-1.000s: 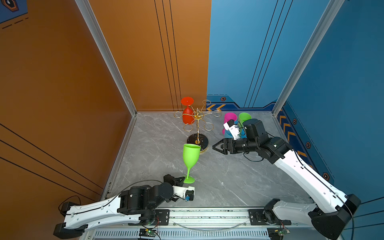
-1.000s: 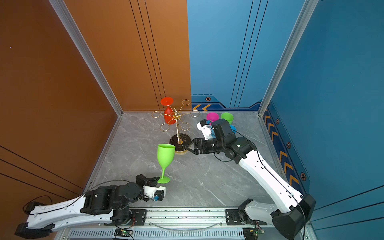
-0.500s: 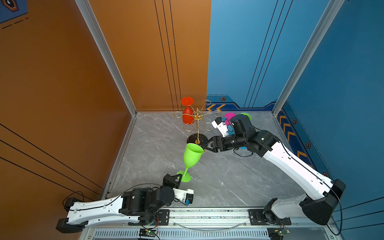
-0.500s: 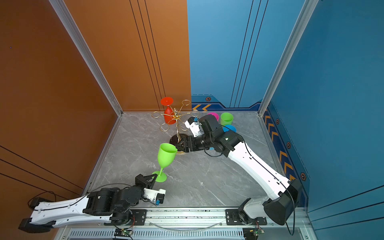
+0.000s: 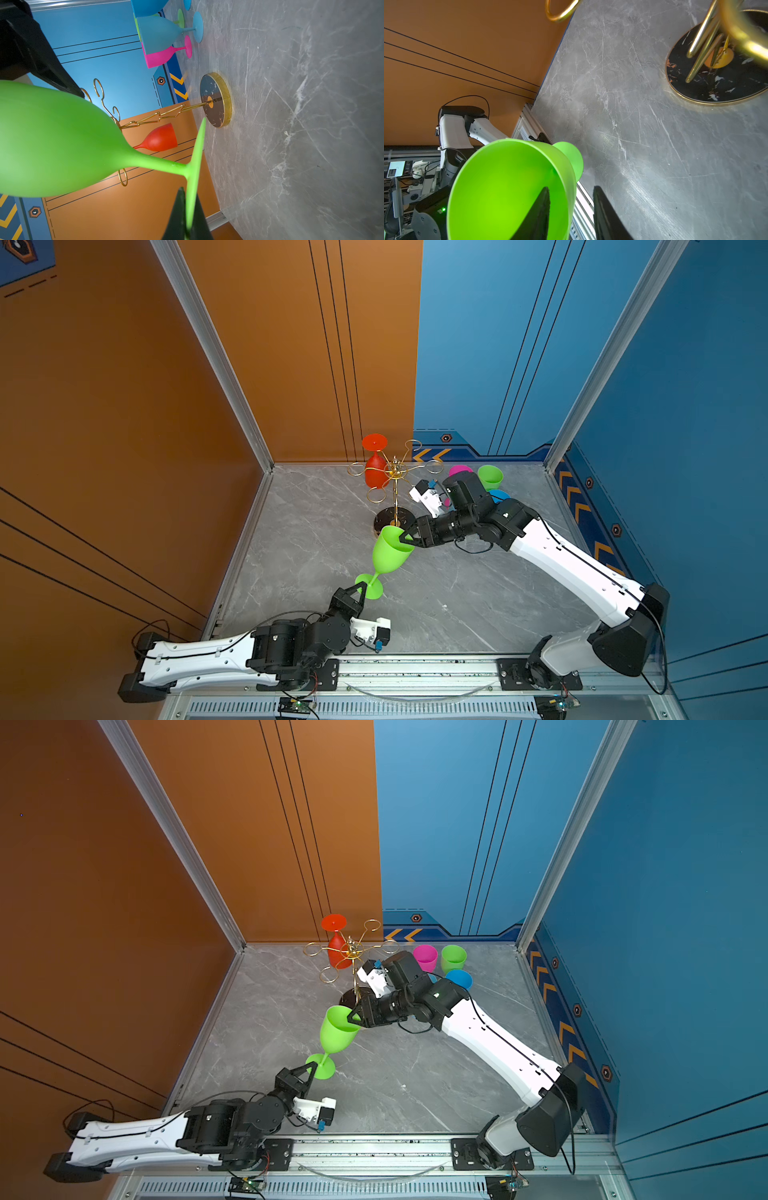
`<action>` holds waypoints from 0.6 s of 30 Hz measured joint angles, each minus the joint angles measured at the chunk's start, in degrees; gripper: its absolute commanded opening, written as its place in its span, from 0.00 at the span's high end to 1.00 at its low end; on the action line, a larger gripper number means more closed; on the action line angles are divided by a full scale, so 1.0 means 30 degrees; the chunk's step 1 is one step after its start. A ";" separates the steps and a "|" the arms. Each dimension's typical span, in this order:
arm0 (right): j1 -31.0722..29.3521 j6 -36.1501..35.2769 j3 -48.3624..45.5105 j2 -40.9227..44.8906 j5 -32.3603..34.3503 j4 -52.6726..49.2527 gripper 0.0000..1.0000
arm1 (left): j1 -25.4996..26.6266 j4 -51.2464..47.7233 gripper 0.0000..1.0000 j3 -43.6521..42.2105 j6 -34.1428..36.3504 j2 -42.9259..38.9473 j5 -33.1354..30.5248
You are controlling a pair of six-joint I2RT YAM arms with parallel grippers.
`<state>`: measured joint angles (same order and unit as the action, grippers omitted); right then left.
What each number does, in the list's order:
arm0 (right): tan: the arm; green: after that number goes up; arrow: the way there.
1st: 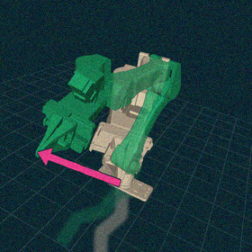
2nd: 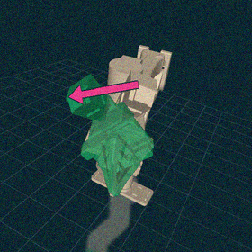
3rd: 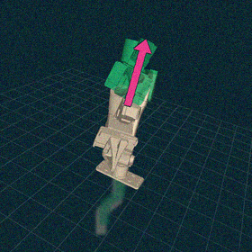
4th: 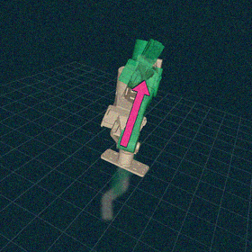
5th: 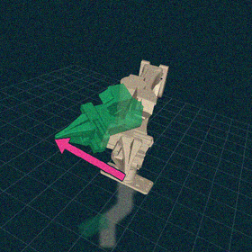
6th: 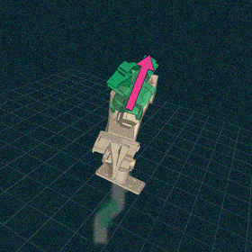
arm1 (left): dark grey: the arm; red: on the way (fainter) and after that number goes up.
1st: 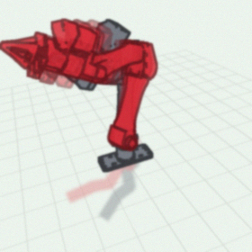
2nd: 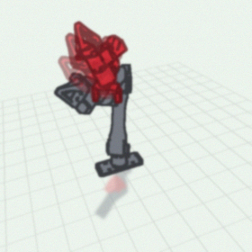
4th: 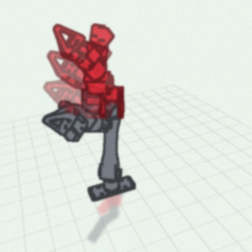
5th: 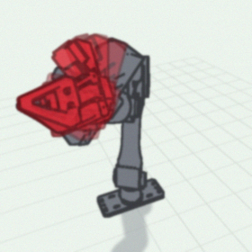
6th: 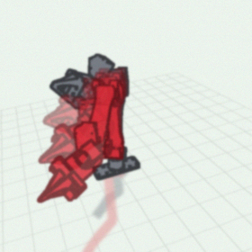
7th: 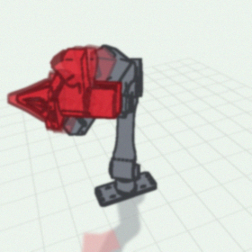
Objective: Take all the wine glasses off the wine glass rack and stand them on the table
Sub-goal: 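Hold the green glass upright with the left gripper while the right grasps its bowl, then open the left gripper off the foot while the right carries the glass away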
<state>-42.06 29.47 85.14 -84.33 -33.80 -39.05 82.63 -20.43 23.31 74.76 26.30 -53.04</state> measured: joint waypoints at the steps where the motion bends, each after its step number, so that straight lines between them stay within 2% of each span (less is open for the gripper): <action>1: 0.0000 -0.0007 0.0000 -0.0029 -0.0044 0.0000 0.76 | 0.0007 0.0160 1.00 -0.0015 0.0182 0.0000 -0.0066; 5: 0.0000 -0.0022 0.0066 -0.0124 -0.0204 0.0007 0.89 | 0.0007 0.0408 1.00 -0.0029 0.0772 0.0000 -0.0204; 10: 0.0029 -0.0255 0.0087 -0.0146 0.0000 -0.0168 0.99 | 0.0015 0.0597 0.98 -0.0029 0.1137 -0.0007 -0.0401; 13: 0.0044 -0.0364 0.0102 -0.0175 0.0015 -0.0226 1.00 | 0.0022 0.0597 0.94 -0.0073 0.1202 -0.0029 -0.0401; 18: 0.0058 -0.0379 0.0102 -0.0182 0.0189 -0.0503 1.00 | 0.0036 0.1151 0.78 -0.0138 0.1071 -0.0401 -0.0430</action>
<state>-41.89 28.34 85.45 -84.88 -33.23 -40.56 82.74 -16.97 22.90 77.97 25.10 -54.33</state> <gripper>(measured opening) 0.054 0.164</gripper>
